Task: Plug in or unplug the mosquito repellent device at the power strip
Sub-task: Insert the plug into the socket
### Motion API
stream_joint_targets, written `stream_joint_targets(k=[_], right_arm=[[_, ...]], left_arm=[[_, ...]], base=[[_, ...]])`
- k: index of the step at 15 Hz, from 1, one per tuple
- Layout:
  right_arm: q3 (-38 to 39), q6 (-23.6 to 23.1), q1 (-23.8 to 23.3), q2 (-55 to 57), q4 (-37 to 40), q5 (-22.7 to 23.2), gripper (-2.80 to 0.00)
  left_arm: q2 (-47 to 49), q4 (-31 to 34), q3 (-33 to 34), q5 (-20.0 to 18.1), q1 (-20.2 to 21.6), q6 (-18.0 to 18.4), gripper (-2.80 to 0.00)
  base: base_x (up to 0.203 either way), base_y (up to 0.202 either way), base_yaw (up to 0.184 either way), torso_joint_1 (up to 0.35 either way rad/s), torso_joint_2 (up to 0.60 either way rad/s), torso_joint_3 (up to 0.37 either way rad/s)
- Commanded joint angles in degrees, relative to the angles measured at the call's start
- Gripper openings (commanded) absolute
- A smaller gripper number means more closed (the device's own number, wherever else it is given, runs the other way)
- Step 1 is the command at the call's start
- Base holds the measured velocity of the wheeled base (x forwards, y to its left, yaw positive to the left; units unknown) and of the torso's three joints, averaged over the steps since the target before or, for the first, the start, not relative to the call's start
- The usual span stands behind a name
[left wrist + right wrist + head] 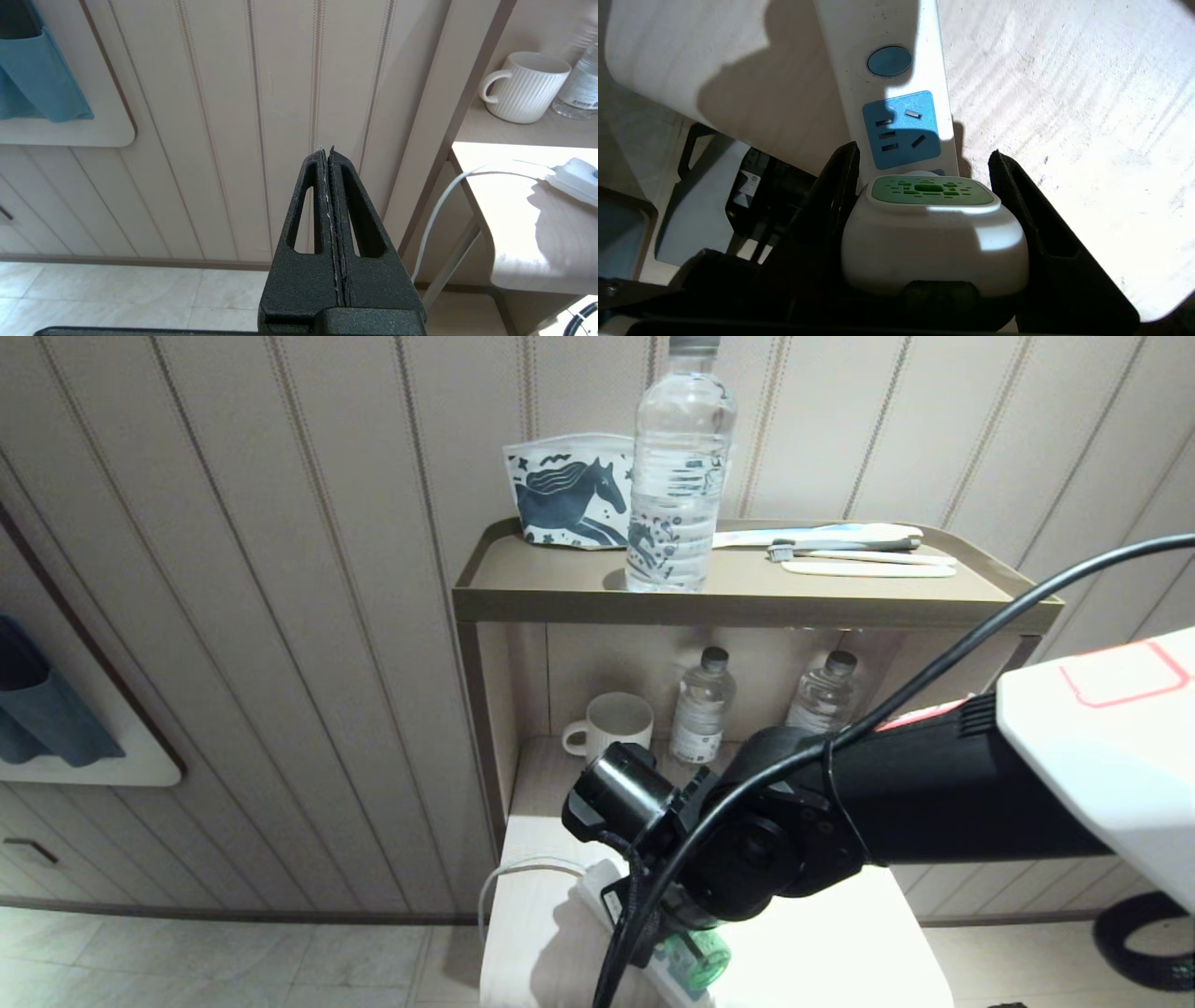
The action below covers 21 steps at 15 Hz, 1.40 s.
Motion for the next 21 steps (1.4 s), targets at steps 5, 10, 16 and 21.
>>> stream_joint_targets(k=[5,10,16,21], right_arm=[[-0.37,2.39,0.45,3.89,-6.43,-1.59,-2.8],[0.06,2.82,0.4,4.94,-6.75,-3.81,-2.8],[0.47,2.84,0.36,4.44,-8.8,-4.63,-2.8],[2.18,6.84,0.2,4.52,-10.44,-5.69,-2.8]], left_arm=[[0.0,-0.03,0.0,-0.03,-0.02,-0.05,-2.8],[0.0,-0.03,0.0,-0.06,0.04,-0.03,-2.8],[0.0,-0.03,0.0,-0.06,0.04,-0.09,-2.8],[0.0,-0.03,0.0,0.02,0.04,-0.09,-2.8]], base=[[0.0,0.0,0.0,0.0,0.0,0.0],[0.0,0.0,0.0,0.0,0.0,0.0],[0.0,0.0,0.0,0.0,0.0,0.0],[0.0,0.0,0.0,0.0,0.0,0.0]])
